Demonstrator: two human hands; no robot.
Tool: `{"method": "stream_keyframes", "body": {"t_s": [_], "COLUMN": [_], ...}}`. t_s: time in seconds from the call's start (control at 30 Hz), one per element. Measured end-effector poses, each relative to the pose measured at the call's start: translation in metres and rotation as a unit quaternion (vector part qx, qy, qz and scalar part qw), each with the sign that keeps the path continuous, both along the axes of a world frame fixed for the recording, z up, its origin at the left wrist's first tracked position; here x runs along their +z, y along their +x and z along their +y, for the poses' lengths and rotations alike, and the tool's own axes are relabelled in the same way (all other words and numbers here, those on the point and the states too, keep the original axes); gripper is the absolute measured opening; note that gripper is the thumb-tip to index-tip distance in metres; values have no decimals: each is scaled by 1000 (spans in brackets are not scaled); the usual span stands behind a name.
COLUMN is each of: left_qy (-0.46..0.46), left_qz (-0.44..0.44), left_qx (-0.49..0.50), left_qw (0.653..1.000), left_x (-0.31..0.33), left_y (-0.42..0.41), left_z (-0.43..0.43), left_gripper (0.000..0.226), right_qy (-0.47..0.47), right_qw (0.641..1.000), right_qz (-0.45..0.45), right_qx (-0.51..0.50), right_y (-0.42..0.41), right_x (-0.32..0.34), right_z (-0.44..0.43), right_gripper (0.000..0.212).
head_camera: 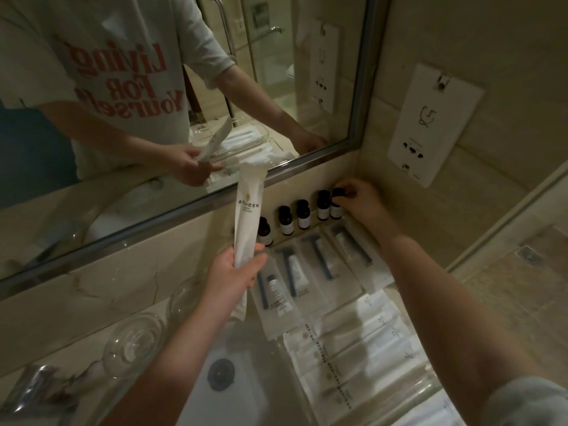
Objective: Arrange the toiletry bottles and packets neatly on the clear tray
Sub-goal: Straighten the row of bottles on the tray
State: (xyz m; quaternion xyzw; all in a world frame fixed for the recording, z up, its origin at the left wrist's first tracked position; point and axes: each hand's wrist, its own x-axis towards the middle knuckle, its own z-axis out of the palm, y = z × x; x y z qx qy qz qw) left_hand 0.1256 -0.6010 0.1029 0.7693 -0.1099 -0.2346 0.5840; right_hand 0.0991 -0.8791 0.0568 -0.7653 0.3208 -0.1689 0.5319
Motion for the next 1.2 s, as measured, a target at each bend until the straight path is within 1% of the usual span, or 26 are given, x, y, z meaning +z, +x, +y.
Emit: {"method": "stream_keyframes", "body": {"t_s": [0.07,0.2,0.3,0.4,0.47,0.6,0.8,1.0,1.13,1.2], "left_qy": [1,8,13,14,15,14,14,11,12,12], "left_qz": [-4,-9,-12,-14,-17,-17,-17,-9,-11,-12], "left_qx": [-4,-7,-7,-7,-5,5,7,14,19,15], "left_qw": [1000,1000,1000,1000,1000,1000,1000,1000,1000,1000], "left_x": [0,-1,-3,-5,-5,-7,-9,-9,-9,-8], "left_y": [0,2,3,3,4,6,6,6,7,7], "left_z": [2,5,7,8,9,11,12,13,14,14], "left_gripper": [14,17,20,20,20,20,14,14,14,14], "right_qy": [8,-10,-34,-96,-116,-118,-98,-115,-111,-89], "right_qw": [1000,1000,998,991,987,986,989,986,987,989], "right_qz": [-5,-2,12,45,60,78,50,54,47,43], "right_qx": [8,28,46,77,89,85,94,109,110,109], "right_y": [1,0,4,11,14,16,14,16,16,15], "right_x": [0,2,4,4,3,3,5,6,6,5], "right_z": [0,0,-1,0,0,3,11,16,15,11], "right_gripper": [31,41,41,37,35,29,26,24,29,32]}}
